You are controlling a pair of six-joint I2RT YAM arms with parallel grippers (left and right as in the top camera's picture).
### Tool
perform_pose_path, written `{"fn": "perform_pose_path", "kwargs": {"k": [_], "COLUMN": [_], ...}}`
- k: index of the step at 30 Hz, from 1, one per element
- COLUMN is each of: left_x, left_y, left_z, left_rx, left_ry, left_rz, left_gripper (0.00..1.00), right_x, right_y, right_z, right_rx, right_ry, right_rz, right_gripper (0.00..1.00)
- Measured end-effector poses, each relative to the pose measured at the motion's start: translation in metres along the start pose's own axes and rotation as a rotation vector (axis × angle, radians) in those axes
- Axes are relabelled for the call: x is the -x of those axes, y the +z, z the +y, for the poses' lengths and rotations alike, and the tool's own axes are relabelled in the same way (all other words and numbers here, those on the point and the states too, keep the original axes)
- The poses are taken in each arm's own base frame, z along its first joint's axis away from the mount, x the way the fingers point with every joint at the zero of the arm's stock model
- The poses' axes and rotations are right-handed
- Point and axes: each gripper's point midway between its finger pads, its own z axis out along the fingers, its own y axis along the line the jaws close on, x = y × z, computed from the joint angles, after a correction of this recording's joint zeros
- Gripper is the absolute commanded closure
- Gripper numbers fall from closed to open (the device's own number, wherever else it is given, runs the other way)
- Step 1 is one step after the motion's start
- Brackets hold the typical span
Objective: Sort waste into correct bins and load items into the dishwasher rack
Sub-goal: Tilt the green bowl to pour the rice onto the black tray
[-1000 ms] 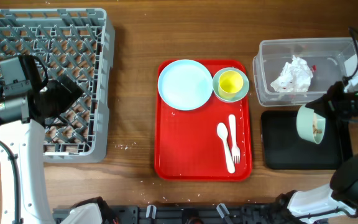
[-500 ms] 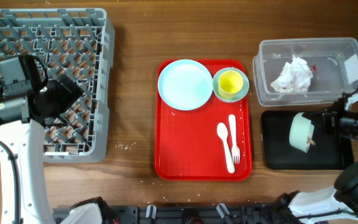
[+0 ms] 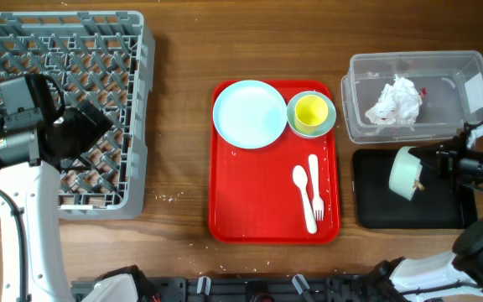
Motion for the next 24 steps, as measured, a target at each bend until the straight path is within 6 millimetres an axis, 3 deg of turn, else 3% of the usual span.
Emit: {"fn": "perform_pose_path", "kwargs": {"k": [5, 11, 14, 16, 24], "left_x": [0.0, 0.0, 0.0, 0.0, 0.0], "left_y": [0.0, 0.0, 0.0, 0.0, 0.0], "left_z": [0.0, 0.0, 0.0, 0.0, 0.0], "left_rx": [0.0, 0.0, 0.0, 0.0, 0.0], "left_ry": [0.0, 0.0, 0.0, 0.0, 0.0], "left_rz": [0.0, 0.0, 0.001, 0.0, 0.0], "left_gripper": [0.0, 0.0, 0.0, 0.0, 0.0], "right_x": [-0.005, 0.005, -0.008, 0.002, 0.007], "right_y": [-0.005, -0.028, -0.034, -0.035, -0.029], "right_z": [0.002, -0.008, -0.002, -0.009, -0.018], "right_rx": [0.086, 0.133, 0.211, 0.229, 0.274], "right_ry": [0.031, 0.056, 0.117, 0.117, 0.143], "right_rz": [0.022, -0.062, -0.023, -0.045, -0.016], "right_gripper": [0.96, 0.96, 0.96, 0.96, 0.96]}}
